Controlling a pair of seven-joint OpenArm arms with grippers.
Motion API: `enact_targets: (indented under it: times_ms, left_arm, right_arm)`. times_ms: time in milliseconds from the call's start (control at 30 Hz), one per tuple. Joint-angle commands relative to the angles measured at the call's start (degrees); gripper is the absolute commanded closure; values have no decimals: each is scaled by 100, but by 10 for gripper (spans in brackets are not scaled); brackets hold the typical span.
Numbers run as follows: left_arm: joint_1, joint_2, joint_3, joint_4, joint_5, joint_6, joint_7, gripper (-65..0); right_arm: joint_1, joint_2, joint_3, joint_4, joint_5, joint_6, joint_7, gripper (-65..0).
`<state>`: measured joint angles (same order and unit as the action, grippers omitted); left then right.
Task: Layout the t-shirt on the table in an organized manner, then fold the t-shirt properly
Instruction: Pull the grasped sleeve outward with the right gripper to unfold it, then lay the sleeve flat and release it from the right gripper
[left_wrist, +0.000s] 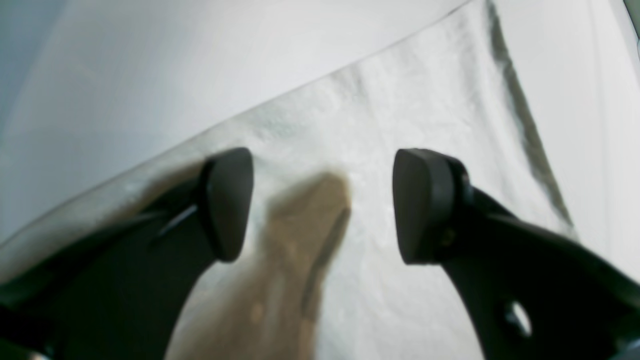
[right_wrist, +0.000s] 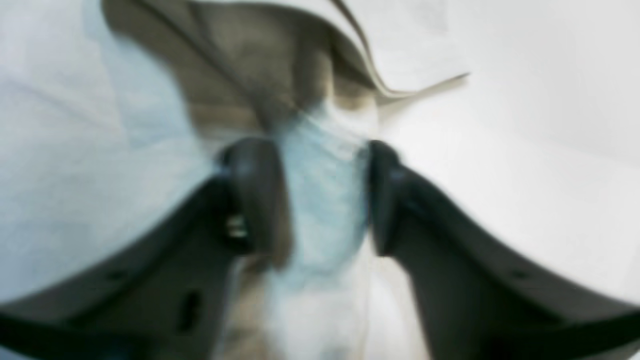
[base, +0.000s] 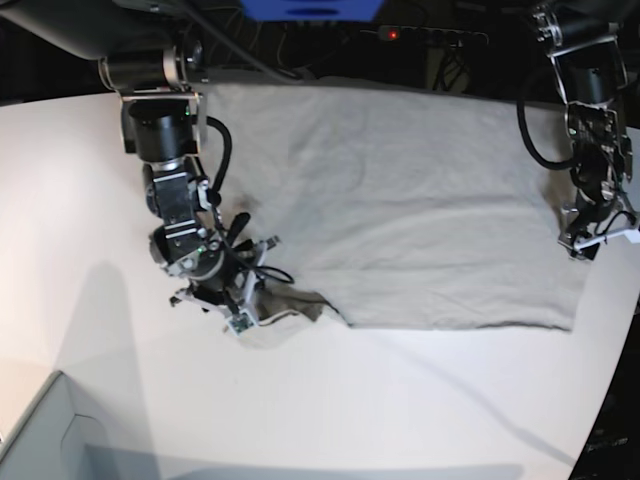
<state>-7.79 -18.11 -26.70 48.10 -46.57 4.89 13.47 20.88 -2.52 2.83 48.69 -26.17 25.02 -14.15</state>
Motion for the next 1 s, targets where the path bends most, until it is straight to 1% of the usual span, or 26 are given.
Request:
enact_targets:
  times_ms: [0,67,100,200,300,400,433,533,600,667,767,833,900,967]
  left_arm:
    - [-25,-48,-7,30,2,96,116,-430]
    - [-25,-40,-7,30,2,96,116,-430]
    - [-25,-40,-7,30,2,96,116,-430]
    - [-25,-40,-7,30,2,96,116,-430]
    - [-25,-40,-7,30,2,96,116,-430]
    - [-25,-40,-7,30,2,96,116,-430]
    - [-25,-40,-7,30,2,96,125,-430]
    - [-25,-40,-7,30,2,96,125,-430]
    - [-25,-40,-7,30,2,96,125,-430]
    - [-25,-40,-7,30,2,96,125,-430]
    - [-34,-40,-7,30,2,96,125,-430]
    - [-34,-40,-7,30,2,96,125,-430]
    - [-52,-40,-7,21,2,96,125,-430]
    - [-52,-40,-7,21,2,96,125,-430]
  right_arm:
    - [140,-42,-6,76,28,17,119,-139]
    - [140,-86,-15,94,20,17,101,-16]
    - [140,-95,-24,94,2,0,66,0]
    - [131,-112,-252,103,-16,-9,57,0]
    - [79,-104,-824,112,-42,-18,39,0]
    - [-18,-121,-1211,156,-341,-18,-136,0]
    - [-36,-148,-1298,235,-438,-18,-198,0]
    - [-80,-385,-1351,525,-719,-27,-356,0]
    - [-176,-429,-1386,850,-763,-9,-470,0]
    - [-317,-429,-1606,1052,-772,-9,-532,-51]
    - [-510,-394,-2098,1079,-780,0,-532,-164]
    - [-642,-385,-2292,1079,-780,0,-514,-234]
    - [-739,-385,-2397,1105,-789,8,-506,-268]
    - [-836,-367,-2485,1316,-789,8,-506,-269]
